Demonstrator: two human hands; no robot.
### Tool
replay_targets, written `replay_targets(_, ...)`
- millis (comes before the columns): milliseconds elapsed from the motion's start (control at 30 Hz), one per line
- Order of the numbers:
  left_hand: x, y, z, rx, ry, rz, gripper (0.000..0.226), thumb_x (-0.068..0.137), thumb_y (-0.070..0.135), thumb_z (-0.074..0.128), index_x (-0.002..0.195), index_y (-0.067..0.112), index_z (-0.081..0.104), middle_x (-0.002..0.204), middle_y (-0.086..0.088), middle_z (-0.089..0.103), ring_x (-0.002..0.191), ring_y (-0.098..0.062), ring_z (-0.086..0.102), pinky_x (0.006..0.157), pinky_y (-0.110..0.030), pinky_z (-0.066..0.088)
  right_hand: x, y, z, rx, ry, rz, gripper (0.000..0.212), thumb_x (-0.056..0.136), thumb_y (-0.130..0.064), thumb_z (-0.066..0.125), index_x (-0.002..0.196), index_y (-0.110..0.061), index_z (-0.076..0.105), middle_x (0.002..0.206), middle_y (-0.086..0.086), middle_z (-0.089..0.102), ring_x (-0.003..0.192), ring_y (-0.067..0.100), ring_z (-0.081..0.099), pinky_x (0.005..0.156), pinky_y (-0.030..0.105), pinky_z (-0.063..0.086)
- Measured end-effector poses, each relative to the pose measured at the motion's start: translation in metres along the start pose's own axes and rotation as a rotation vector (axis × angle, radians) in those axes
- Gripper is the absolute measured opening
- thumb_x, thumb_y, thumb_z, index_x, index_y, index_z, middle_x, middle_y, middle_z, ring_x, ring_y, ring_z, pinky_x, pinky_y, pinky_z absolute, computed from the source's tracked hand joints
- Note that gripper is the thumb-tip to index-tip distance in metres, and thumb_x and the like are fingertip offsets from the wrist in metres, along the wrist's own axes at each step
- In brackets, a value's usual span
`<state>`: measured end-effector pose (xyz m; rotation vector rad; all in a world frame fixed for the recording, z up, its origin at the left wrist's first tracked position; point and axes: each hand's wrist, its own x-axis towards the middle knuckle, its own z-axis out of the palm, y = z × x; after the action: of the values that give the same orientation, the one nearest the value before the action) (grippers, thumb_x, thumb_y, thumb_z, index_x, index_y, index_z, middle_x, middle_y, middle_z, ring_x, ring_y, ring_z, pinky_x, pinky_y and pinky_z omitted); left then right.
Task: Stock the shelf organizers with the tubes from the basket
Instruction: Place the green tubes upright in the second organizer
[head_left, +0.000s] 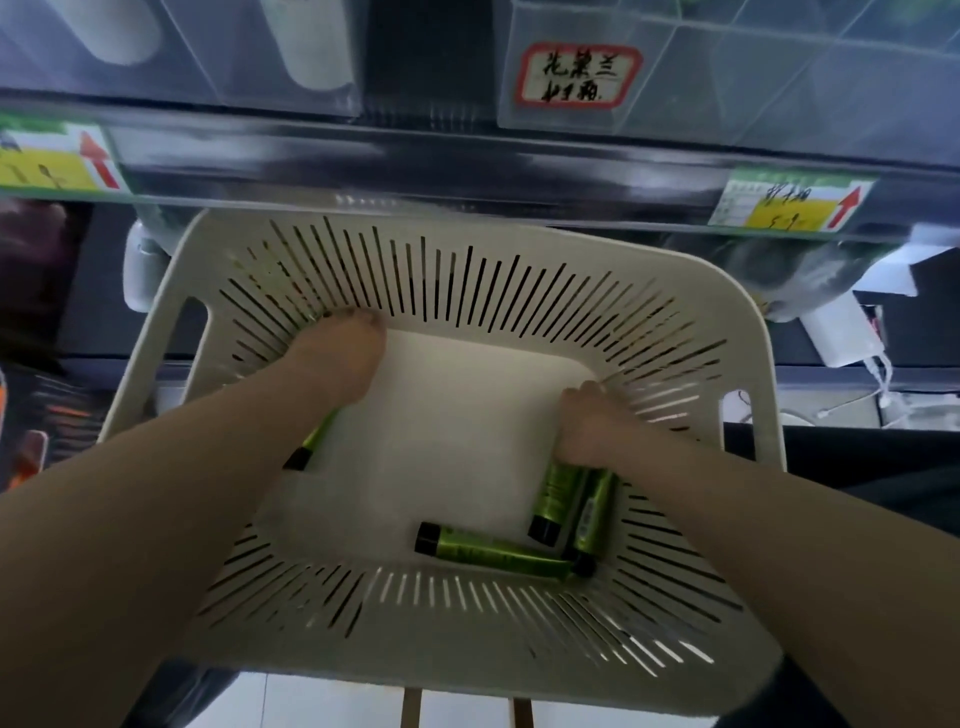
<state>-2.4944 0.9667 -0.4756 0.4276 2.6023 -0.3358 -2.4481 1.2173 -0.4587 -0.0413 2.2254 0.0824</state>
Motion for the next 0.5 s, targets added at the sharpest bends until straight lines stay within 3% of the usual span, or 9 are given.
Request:
replay_targets(233,0.003,0.001,-0.012,0.056,-0.107,-0.004,0.042,0.089,0.005,0.048,0.130,0.000,0.040,0.124,-0.015,0.051,0.110,-0.028,0.054,0.092,-0.040,0.050,0.006,0.002,0.005,0.022,0.053,0.023,0.047,0.083,-0.018,0.060,0.126,-0.006,0.043,0.126,0.014,0.040,0.112,0.023,0.044,0.076,0.027,0.039)
replay_targets(500,0.003,-0.006,-0.012,0.046,-0.225,0.007,0.027,0.091,0.002,0.049,0.118,0.002,0.054,0.118,-0.012,0.056,0.107,-0.025,0.056,0.094,-0.034,0.049,0.003,0.003,0.001,-0.036,0.057,0.038,0.057,0.078,-0.022,0.071,0.124,-0.005,0.042,0.124,0.014,0.044,0.113,0.025,0.047,0.077,0.028,0.040)
